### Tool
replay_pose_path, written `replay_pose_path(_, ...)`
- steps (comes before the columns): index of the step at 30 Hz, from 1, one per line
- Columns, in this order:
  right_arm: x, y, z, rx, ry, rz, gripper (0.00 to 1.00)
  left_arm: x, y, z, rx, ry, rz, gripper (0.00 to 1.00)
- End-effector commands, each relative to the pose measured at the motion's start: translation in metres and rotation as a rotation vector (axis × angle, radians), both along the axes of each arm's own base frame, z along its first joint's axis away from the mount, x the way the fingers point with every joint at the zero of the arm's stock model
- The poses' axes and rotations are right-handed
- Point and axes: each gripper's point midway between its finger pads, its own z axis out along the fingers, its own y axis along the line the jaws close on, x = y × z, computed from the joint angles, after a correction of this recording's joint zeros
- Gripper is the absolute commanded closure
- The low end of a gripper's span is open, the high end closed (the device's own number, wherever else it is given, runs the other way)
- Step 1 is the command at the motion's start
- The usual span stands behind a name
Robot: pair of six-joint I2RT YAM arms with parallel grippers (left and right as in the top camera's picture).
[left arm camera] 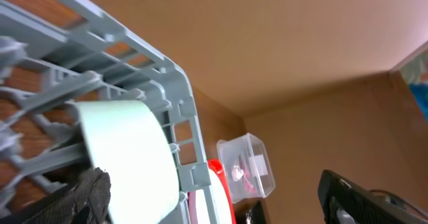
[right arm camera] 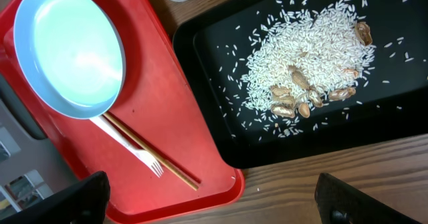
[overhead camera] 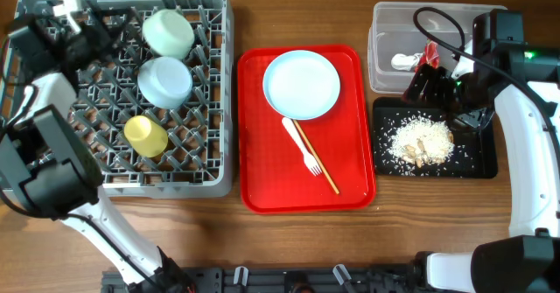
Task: Sort waste into correct bins and load items into the dishwasher rack
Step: 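Place the green bowl into the dish rack with the left gripper, then grasp the edge of the white plate with the left gripper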
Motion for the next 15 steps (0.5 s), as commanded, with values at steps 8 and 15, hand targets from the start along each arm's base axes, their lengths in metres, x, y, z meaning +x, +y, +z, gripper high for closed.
replay_pose_path(8,0.000,-0.002,0.011,-0.017,-0.031,-0.011,0.00,-0.018,-0.009,0.076,0.023,0.009,0.060,0.00)
replay_pose_path(15,0.000,-0.002,0.011,-0.018,-0.031,-0.009,0.00,-0.044,-0.116,0.070,0.435,0.148,0.101,0.00)
